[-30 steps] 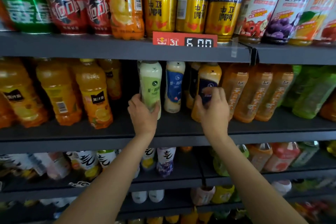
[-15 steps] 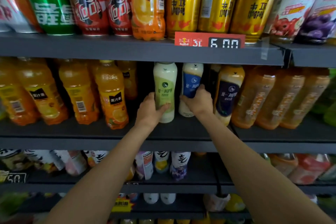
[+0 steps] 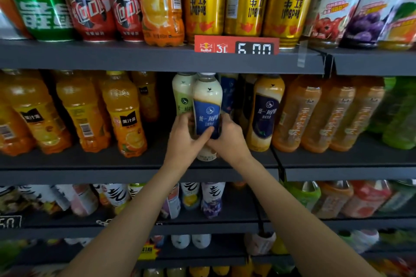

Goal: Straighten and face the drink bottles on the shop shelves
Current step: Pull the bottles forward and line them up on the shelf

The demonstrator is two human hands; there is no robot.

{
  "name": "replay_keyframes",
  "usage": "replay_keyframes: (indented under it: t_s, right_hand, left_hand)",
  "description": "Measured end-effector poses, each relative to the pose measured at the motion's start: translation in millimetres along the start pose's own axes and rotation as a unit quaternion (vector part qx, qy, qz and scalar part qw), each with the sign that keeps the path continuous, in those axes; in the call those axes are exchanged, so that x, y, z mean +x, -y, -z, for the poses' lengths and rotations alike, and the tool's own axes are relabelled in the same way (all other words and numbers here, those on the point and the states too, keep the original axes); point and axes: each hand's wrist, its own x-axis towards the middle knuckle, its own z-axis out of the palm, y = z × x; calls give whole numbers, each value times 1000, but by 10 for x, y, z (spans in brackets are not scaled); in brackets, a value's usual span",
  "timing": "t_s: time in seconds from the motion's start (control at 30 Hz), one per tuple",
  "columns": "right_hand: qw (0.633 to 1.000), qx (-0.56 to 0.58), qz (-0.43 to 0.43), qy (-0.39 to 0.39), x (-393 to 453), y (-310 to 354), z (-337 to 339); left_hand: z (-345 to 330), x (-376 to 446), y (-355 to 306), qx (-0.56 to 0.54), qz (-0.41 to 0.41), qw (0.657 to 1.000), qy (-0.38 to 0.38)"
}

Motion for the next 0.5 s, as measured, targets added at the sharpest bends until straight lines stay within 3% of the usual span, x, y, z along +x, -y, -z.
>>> replay_keyframes:
  t_s: [0.07, 0.13, 0.27, 0.37, 0.5]
  right_hand:
    - [994, 91, -22, 55, -15, -117, 169]
    - [989, 126, -62, 52, 25, -224, 279]
    - [996, 23, -78, -29, 404, -265, 149]
    - [990, -66, -126, -19, 693, -191, 28]
    - [980, -97, -171, -22, 894, -219, -56]
  left_hand:
    - [16, 67, 11, 14, -4, 1000, 5]
    - [54, 101, 41, 13, -9, 1000, 17]
    - [78, 93, 58, -2, -10, 999, 31]
    - [89, 89, 66, -11, -13, 999, 35]
    - [89, 107, 79, -16, -12, 999, 45]
